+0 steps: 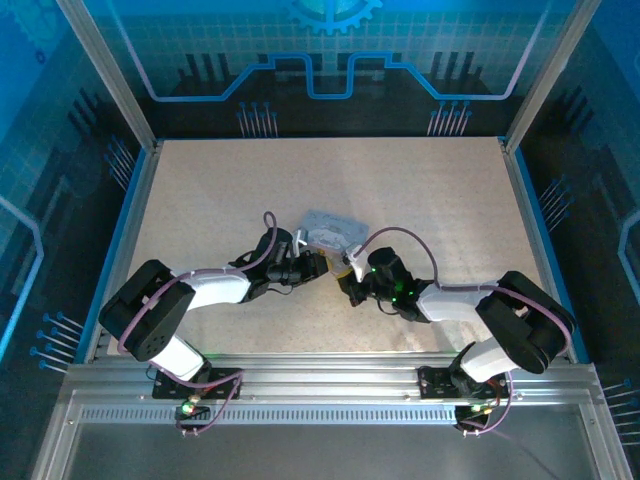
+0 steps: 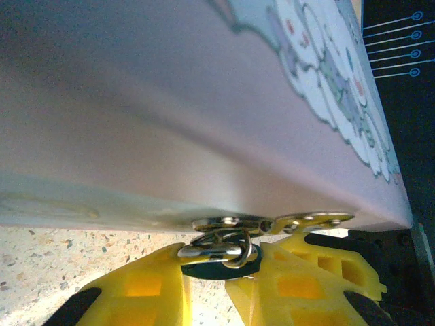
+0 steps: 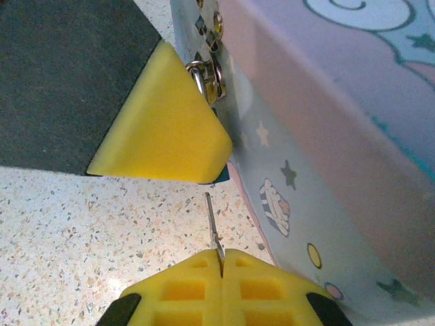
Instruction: Unlock a padlock with a key
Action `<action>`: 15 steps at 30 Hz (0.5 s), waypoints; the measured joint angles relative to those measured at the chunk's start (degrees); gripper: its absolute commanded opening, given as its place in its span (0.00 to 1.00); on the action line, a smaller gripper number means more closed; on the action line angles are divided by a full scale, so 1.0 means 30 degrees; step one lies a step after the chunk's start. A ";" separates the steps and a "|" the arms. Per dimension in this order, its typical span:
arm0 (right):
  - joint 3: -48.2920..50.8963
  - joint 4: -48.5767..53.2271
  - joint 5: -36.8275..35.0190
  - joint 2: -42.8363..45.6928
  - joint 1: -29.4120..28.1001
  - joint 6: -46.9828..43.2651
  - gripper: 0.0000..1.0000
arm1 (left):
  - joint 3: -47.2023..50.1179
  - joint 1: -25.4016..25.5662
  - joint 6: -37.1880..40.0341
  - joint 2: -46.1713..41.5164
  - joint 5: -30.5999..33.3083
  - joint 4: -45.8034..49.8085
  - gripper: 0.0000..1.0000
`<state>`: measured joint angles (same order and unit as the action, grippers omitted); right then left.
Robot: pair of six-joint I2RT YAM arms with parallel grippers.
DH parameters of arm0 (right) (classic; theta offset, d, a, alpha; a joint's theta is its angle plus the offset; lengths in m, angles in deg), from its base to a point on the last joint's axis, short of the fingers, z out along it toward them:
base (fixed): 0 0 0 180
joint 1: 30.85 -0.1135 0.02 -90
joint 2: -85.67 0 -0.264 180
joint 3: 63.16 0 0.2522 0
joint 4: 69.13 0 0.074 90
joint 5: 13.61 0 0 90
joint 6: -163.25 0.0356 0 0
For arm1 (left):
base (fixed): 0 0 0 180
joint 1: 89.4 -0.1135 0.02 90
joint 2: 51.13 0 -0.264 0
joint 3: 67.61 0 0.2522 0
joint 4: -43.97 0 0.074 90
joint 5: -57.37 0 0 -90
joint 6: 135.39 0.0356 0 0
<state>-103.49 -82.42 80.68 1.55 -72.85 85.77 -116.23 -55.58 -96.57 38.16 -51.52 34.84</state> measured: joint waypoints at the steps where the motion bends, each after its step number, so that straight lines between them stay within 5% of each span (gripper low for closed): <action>1: 0.0000 0.0000 0.0000 0.0000 0.0000 0.0007 0.03 | 0.0000 0.0000 0.0007 0.0000 0.0000 0.0000 0.20; 15: -0.0386 -0.0233 -0.0015 -0.0597 0.0007 0.0248 0.03 | 0.0044 -0.0007 -0.0168 0.0000 0.0437 0.0007 0.20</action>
<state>-104.64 -83.12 80.64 -0.24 -72.83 86.51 -116.10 -55.60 -97.07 38.16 -50.21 34.86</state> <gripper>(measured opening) 0.062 0.223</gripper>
